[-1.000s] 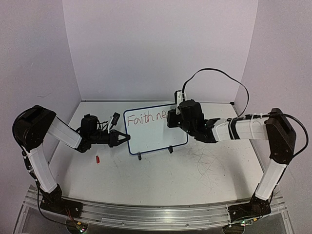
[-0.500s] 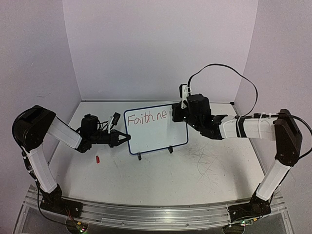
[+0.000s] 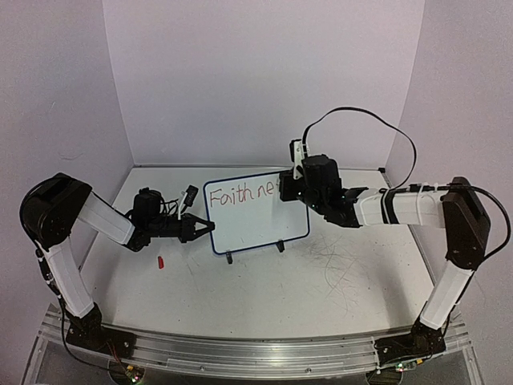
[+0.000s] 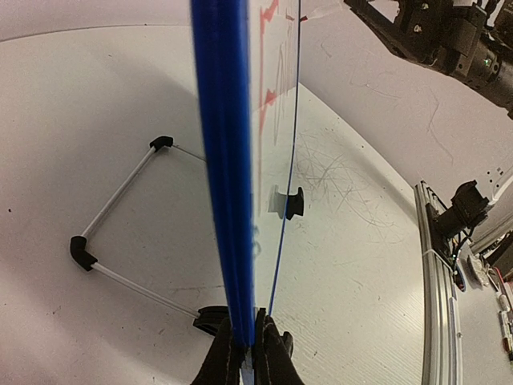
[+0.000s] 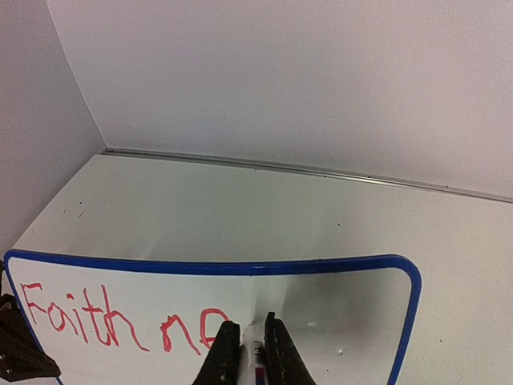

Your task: Write a sentence on the whiteboard

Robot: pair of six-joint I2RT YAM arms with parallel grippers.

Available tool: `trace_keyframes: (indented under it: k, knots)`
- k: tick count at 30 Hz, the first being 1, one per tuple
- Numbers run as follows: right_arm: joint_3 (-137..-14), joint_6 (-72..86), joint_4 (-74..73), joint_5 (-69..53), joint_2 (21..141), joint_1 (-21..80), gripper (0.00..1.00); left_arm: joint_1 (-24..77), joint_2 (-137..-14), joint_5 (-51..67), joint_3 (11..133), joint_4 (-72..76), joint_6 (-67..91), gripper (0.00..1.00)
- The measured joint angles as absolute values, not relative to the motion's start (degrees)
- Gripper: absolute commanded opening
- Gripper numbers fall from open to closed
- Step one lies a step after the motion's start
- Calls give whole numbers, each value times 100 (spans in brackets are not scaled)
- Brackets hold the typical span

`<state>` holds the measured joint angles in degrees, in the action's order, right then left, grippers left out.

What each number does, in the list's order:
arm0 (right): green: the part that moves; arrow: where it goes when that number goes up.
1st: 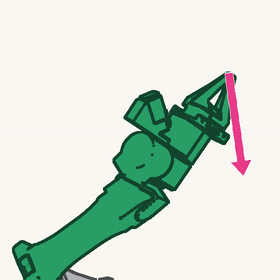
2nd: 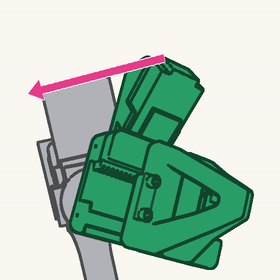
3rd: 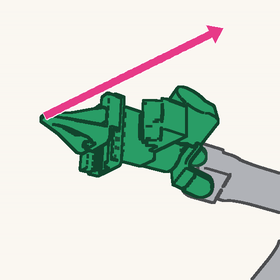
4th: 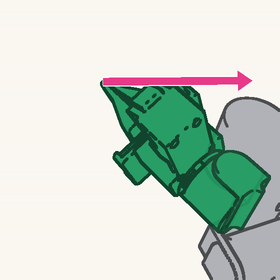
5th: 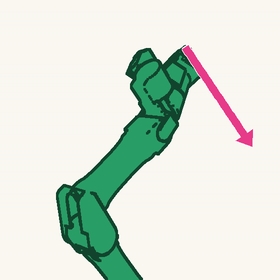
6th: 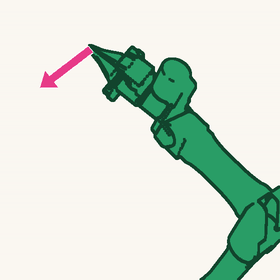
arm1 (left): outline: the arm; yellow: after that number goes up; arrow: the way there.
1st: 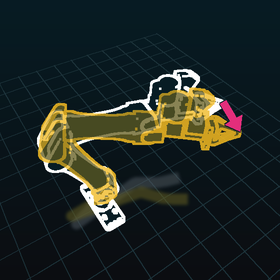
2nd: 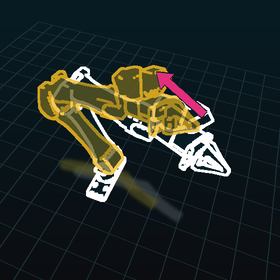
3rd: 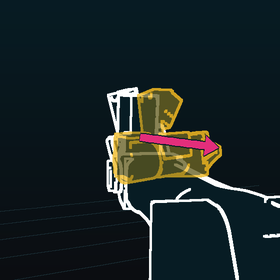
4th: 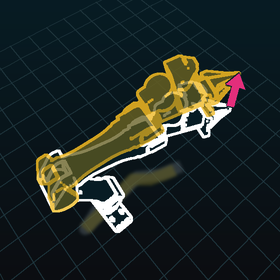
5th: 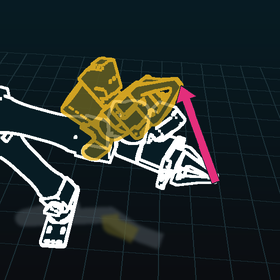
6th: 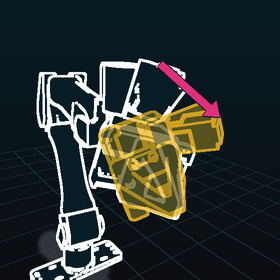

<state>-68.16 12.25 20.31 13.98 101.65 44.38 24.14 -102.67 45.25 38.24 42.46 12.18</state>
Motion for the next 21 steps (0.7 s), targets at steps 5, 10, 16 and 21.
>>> trace_keyframes:
  k: [5,10,16,21]
  knots:
    - [-6851,1222,1991,1393,10224,4438,0,2414,-10267,4524,3824,4244,1214,0]
    - [-6918,1205,1963,1387,10255,4438,0,2415,-10267,4520,3824,4244,1214,0]
    - [-7014,1201,1962,1390,10312,4438,0,2418,-10267,4503,3824,4244,1217,0]
    - [-7069,1205,1955,1413,10352,4440,0,2423,-10267,4489,3824,4244,1219,0]
